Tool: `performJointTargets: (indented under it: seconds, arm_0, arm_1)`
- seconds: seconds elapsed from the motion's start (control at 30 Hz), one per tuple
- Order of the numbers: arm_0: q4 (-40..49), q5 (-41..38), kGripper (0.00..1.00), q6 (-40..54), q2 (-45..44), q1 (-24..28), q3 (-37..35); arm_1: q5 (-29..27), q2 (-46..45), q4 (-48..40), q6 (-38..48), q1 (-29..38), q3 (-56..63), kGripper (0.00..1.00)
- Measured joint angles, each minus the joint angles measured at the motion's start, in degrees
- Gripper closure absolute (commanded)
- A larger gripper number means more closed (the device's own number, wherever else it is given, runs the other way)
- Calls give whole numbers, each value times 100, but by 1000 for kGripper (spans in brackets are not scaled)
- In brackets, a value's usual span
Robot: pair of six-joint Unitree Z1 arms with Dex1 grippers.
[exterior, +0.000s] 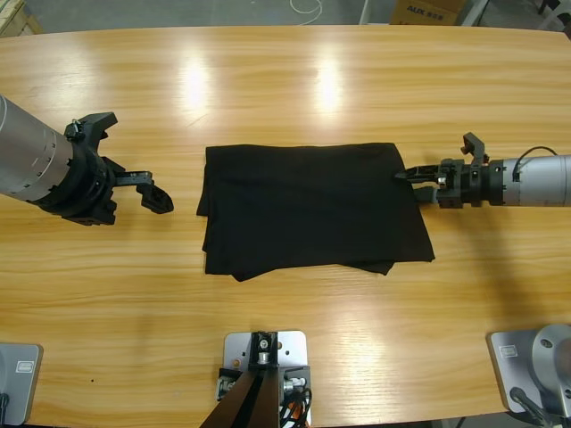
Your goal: Fold clothes
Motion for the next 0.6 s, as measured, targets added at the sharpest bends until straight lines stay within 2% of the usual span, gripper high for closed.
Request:
performJointTargets:
  seconds: [0.1,0.37,0.43,0.47,0.5,0.53,0.57,0.6]
  arm_0:
    - [0,2,18,0,-34,44,12]
    - [0,33,18,0,-82,90,55]
    - [0,56,18,0,-109,91,101]
    - [0,71,18,0,-130,92,129]
    - [0,85,18,0,-149,97,159]
    - [0,94,18,0,-169,105,189]
    - [0,99,18,0,-192,113,214]
    - [0,100,18,0,-217,118,233]
  arm_1:
    - [102,34,103,6,4,-8,358]
    - [101,-258,1317,130,216,-88,361]
    - [100,-251,1335,134,337,-90,523]
    - [100,-240,1318,134,384,-90,551]
    - [100,-233,1257,134,431,-90,639]
    - [100,-212,1154,134,480,-82,691]
    - [101,-165,1033,134,523,-70,698]
    - [103,-98,898,134,554,-60,766]
